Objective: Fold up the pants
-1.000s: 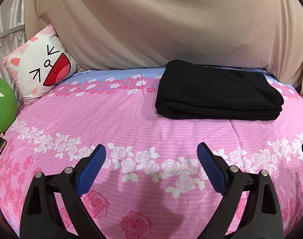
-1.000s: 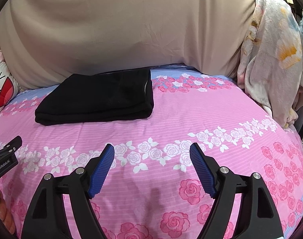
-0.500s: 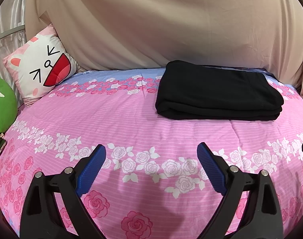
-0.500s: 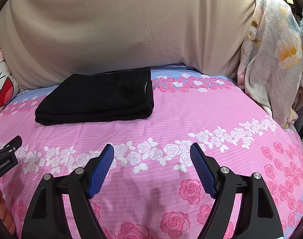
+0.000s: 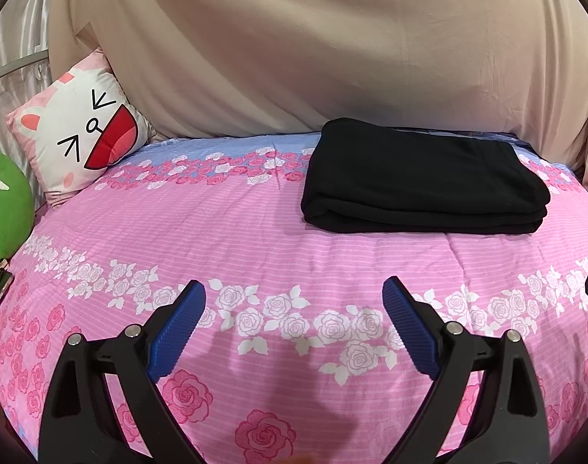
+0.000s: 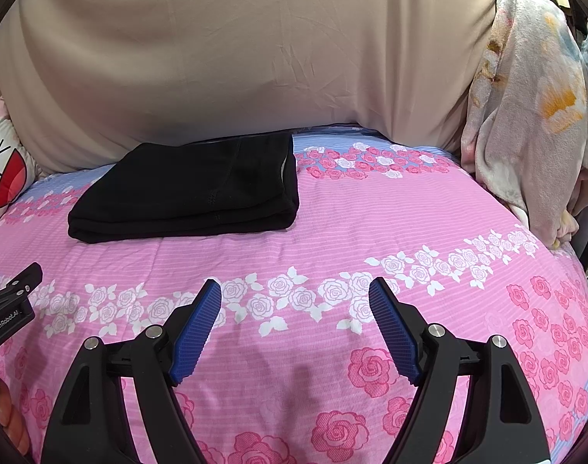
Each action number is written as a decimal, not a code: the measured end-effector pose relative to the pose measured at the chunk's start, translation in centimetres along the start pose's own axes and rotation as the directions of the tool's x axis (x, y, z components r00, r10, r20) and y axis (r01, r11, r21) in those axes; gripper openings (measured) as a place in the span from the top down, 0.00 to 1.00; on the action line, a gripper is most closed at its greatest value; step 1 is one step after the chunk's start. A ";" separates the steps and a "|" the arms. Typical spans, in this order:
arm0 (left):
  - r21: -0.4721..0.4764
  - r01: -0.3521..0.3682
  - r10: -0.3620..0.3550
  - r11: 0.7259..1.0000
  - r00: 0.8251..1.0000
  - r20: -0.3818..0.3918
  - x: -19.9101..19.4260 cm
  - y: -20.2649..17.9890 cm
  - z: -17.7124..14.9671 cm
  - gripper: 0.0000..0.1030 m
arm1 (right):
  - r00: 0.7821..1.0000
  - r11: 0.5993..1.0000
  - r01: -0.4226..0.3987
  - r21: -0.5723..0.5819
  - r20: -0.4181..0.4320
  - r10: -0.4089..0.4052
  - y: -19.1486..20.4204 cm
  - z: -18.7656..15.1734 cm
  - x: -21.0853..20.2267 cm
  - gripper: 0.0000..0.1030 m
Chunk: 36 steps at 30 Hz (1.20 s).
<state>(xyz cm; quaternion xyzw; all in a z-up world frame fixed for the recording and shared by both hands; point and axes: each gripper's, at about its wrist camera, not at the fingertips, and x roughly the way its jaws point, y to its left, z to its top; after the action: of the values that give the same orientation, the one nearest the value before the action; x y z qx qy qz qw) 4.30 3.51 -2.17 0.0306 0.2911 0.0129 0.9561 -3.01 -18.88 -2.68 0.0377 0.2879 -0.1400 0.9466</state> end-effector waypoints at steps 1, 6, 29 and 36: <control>0.000 0.000 0.000 1.000 1.000 0.002 0.0 0.0 0.0 0.12 | 1.000 1.000 0.000 0.000 0.000 0.000 0.0 0.0 0.0 0.26; 0.004 0.001 -0.001 1.000 1.000 0.008 -0.1 -0.1 0.1 0.12 | 1.000 1.000 0.000 0.000 0.000 0.000 0.0 0.0 0.0 0.25; 0.062 0.049 -0.052 0.997 0.997 0.053 -0.8 -1.2 0.2 0.05 | 1.000 1.000 0.002 -0.002 -0.003 -0.002 0.1 0.0 0.0 0.24; 0.037 0.054 -0.055 0.998 0.998 0.030 -0.3 -0.8 0.2 0.05 | 1.000 1.000 0.001 -0.009 -0.004 -0.002 0.2 -0.1 0.1 0.21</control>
<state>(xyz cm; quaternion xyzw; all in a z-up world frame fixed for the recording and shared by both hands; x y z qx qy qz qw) 4.18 2.67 -1.94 0.0402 0.2773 -0.0188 0.9598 -2.92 -18.71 -2.80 0.0338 0.2906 -0.1394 0.9460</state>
